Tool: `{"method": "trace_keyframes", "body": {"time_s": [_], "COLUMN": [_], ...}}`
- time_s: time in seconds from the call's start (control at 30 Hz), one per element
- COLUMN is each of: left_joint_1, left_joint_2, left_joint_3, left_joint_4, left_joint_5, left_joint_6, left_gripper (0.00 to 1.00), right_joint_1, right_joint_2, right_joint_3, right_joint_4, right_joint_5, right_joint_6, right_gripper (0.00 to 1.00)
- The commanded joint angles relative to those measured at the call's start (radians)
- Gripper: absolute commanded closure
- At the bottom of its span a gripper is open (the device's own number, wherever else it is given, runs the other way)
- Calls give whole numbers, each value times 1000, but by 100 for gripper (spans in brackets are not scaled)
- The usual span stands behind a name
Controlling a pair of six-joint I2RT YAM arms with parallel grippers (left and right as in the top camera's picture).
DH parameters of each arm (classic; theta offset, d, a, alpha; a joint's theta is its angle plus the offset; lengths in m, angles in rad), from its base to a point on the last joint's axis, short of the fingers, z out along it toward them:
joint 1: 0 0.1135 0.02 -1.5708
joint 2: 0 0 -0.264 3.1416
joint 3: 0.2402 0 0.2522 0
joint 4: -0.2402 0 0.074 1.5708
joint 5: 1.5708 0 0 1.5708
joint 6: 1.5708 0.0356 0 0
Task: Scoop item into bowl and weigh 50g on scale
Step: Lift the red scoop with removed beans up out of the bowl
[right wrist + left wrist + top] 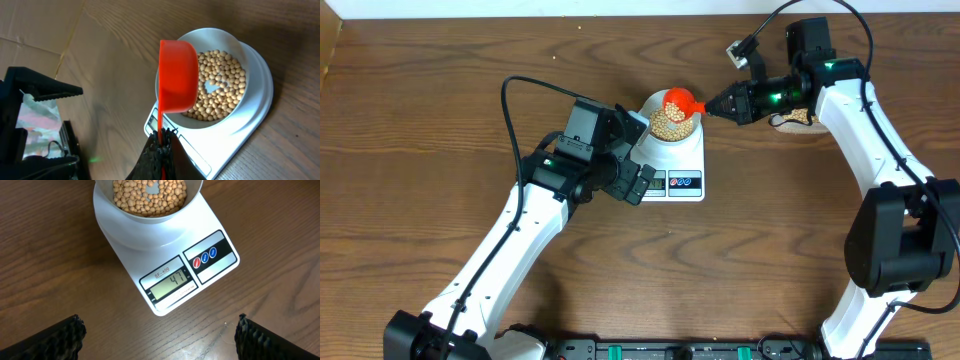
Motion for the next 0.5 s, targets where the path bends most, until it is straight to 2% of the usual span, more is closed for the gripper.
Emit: {"method": "trace_keyframes", "body": {"time_s": [0.0, 0.47], "left_joint_1": [2, 2], "left_joint_2": [0, 0], "left_joint_3": [0, 0], "left_joint_4": [-3, -3], "left_joint_5": [8, 8], "left_joint_6": [9, 9], "left_gripper": [2, 2], "right_joint_1": [-5, -20], "right_joint_2": [11, 11], "right_joint_3": [15, 15], "right_joint_4": [0, 5], "right_joint_5": [-59, -163], "right_joint_6": [26, 25], "right_gripper": [99, 99]}}
